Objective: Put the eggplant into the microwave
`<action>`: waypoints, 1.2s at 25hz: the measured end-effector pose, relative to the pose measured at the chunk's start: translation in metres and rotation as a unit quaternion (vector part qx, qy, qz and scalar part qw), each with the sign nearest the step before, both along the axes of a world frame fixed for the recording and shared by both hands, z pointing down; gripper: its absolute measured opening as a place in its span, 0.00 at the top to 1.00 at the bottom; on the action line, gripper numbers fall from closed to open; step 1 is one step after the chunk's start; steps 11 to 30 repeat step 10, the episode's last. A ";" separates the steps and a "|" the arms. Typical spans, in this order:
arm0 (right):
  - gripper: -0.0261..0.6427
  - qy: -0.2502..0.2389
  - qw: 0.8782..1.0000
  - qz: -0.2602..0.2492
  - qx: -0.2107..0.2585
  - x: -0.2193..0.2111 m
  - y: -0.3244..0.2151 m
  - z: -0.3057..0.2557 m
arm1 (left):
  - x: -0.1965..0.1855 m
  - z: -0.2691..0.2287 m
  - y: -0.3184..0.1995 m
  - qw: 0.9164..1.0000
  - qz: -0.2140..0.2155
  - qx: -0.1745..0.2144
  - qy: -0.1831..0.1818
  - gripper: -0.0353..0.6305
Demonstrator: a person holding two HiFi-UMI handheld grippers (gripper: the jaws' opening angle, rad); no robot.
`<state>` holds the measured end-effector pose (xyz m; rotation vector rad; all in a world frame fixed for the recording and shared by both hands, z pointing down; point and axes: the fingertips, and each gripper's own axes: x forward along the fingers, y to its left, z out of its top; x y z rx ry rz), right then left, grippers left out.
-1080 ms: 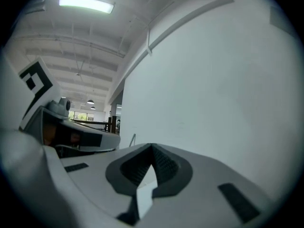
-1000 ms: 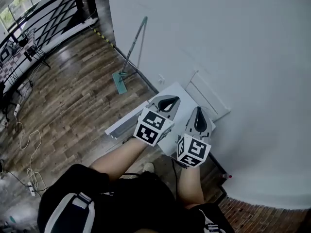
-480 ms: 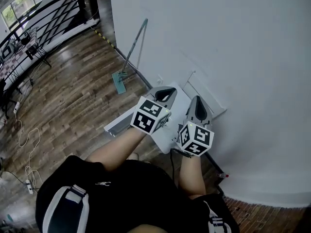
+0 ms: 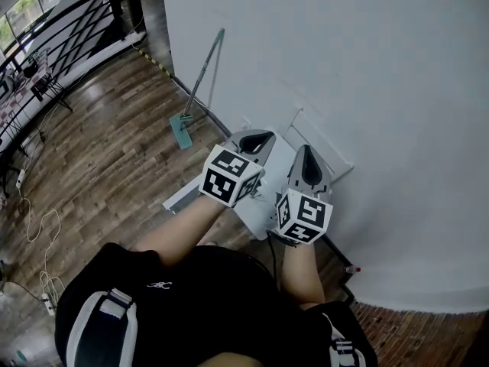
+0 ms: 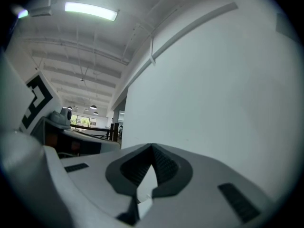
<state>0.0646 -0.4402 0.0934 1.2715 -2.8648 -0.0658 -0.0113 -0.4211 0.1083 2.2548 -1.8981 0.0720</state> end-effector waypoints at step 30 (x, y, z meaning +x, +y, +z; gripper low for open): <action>0.94 -0.004 1.000 -0.002 -0.017 -0.001 0.012 -0.002 | 0.004 0.000 0.009 1.000 0.014 0.000 0.009 0.95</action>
